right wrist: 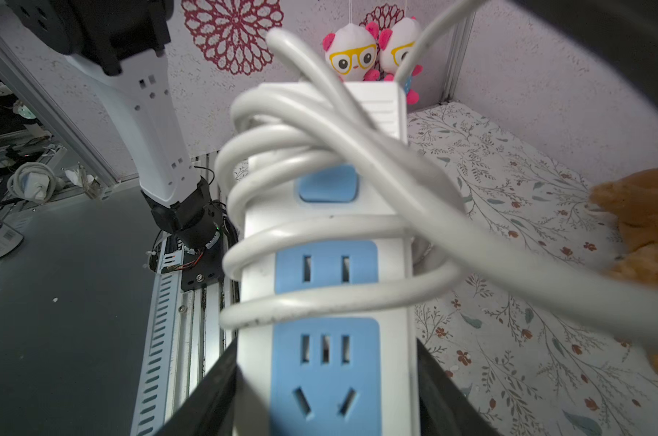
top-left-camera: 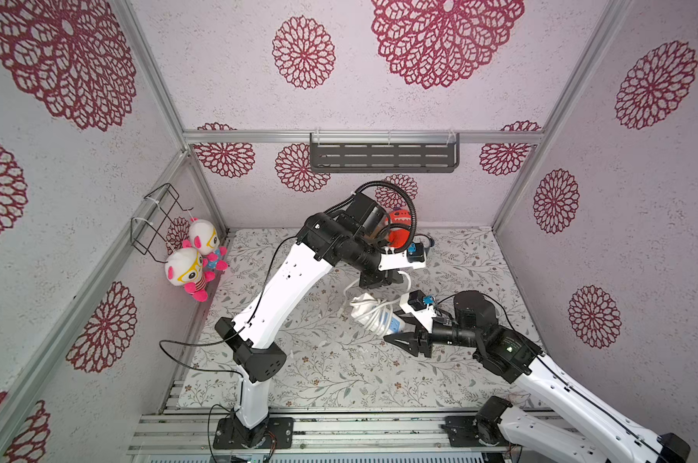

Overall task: Wrap the cord around the power strip
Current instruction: Wrap the power cord around the power strip.

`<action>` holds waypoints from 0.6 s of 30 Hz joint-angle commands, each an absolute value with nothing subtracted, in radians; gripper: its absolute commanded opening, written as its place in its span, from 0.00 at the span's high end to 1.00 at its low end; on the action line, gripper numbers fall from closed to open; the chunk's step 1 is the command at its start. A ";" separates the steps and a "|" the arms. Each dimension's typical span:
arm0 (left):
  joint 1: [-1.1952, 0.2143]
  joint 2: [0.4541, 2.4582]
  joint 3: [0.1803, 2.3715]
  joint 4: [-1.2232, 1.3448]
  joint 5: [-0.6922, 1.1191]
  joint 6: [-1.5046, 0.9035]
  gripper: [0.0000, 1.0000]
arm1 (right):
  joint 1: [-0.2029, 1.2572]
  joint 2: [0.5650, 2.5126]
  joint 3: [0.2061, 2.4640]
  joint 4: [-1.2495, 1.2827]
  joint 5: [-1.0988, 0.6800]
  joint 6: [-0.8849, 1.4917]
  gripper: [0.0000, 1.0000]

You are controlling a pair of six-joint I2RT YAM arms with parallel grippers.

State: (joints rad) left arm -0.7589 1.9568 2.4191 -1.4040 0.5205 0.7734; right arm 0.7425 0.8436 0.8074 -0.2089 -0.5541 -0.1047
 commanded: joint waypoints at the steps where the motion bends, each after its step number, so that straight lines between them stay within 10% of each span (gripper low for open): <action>1: -0.716 2.016 2.406 -1.391 0.632 0.781 1.00 | 0.755 0.772 0.835 -0.005 -0.575 -0.127 1.00; 18: -0.633 1.923 1.978 -0.929 1.026 0.506 0.91 | 0.755 0.643 0.712 0.281 -0.268 -0.180 1.00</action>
State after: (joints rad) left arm -0.6453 1.9881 2.0453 -1.1141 0.9463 0.6044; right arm 0.7437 0.6765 0.6823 0.0574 -0.3363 -0.1318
